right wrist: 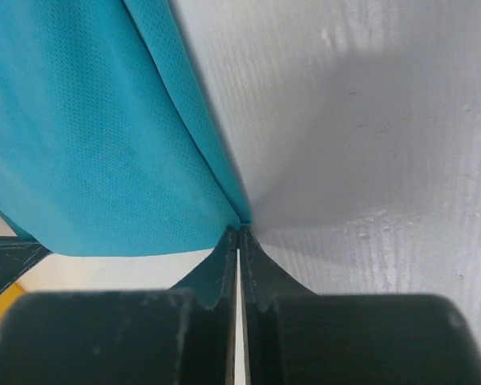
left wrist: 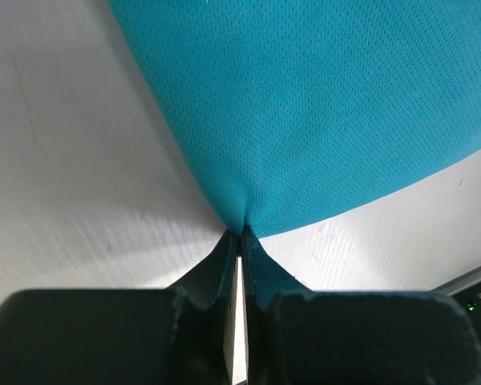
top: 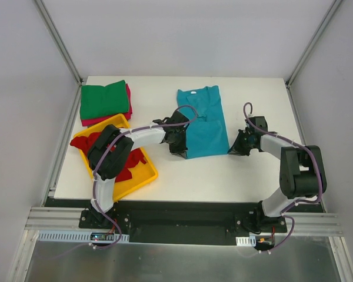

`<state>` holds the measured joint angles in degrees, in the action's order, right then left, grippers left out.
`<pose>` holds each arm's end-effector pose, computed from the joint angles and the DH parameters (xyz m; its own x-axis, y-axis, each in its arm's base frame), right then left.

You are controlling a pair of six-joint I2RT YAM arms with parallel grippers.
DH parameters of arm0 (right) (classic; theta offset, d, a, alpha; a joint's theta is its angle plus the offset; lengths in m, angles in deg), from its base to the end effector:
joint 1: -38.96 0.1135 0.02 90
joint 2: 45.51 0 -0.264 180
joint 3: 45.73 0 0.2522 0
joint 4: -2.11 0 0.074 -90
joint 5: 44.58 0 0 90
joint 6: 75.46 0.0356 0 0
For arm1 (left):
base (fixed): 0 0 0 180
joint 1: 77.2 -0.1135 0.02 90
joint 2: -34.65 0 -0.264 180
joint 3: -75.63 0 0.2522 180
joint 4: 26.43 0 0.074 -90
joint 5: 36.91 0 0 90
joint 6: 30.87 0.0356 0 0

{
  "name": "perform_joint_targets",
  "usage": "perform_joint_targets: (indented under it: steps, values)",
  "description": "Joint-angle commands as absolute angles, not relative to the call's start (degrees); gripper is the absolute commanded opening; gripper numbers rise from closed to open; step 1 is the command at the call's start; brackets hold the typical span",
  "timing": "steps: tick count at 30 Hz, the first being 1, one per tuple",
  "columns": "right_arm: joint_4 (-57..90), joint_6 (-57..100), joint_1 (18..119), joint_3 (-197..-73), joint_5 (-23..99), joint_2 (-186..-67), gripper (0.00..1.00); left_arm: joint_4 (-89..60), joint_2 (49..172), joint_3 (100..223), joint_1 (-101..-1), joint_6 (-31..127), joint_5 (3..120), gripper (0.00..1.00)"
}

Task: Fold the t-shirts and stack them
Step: Grab one side of the 2/3 rectangular tshirt with both arms

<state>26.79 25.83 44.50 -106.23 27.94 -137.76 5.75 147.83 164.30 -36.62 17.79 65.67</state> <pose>0.3021 0.0400 0.1546 -0.8637 0.1038 -0.4933 -0.0901 0.9310 0.3537 0.3087 -0.2746 0.1607 -0.9559 -0.0301 -0.2921 0.1256 0.8572 -0.4994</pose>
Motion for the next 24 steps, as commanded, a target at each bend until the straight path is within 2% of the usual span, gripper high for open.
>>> perform_joint_targets:
  steps: [1,6,12,17,20,24]
  values:
    - [25.28,25.26,45.02,-104.15,24.85,-134.47,0.01,6.93,142.14,161.82,-35.63,18.17,63.38,0.00]
    - [25.19,27.28,45.81,-97.39,23.44,-120.60,0.01,6.93,133.99,156.37,-34.75,18.61,64.78,0.00]
    - [34.31,27.99,47.83,-91.31,21.60,-102.75,0.01,6.93,120.71,149.78,-32.73,21.86,68.38,0.00]
    - [47.85,28.51,48.36,-92.27,21.34,-87.90,0.01,7.11,109.73,145.03,-31.41,23.53,74.88,0.00]
    - [51.11,29.74,48.54,-92.62,18.18,-79.55,0.01,7.02,103.58,143.79,-29.75,24.06,77.35,0.00]
    - [52.96,31.15,48.63,-94.38,14.40,-74.26,0.01,6.93,100.04,144.49,-28.69,24.76,80.34,0.00]
